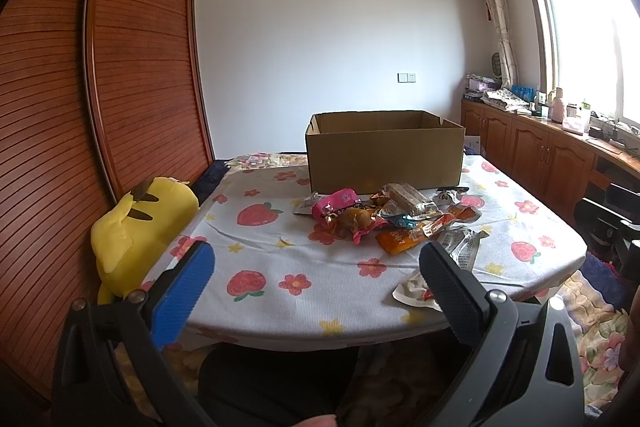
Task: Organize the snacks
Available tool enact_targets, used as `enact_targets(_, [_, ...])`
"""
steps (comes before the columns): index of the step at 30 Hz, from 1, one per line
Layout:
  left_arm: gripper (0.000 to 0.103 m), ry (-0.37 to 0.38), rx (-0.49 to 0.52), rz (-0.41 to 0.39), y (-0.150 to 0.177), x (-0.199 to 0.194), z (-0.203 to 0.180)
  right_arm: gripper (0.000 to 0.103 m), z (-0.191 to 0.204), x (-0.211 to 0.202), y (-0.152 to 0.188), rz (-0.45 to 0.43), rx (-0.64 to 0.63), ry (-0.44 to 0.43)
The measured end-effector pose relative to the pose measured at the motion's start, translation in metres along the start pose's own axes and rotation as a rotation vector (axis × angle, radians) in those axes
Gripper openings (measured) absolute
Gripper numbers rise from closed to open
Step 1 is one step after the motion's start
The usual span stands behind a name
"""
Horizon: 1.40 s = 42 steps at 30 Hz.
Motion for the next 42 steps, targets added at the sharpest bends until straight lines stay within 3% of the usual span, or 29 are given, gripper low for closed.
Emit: enact_targets(42, [0.103,0.005,0.005,-0.018,-0.0041,-0.0057,-0.0015,0.103,-0.0034,-0.0017,0.0021,-0.004,0.007,-0.003])
Point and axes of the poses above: each gripper's, at about its wrist camera, not at the fingertips, and x roughly the way its jaws point, z to its left, y to its underside, the point moved 1 cm from there along x, roughly the way its jaws point, and after that the axes turned 11 degrees about -x, right-handed, at the moved point
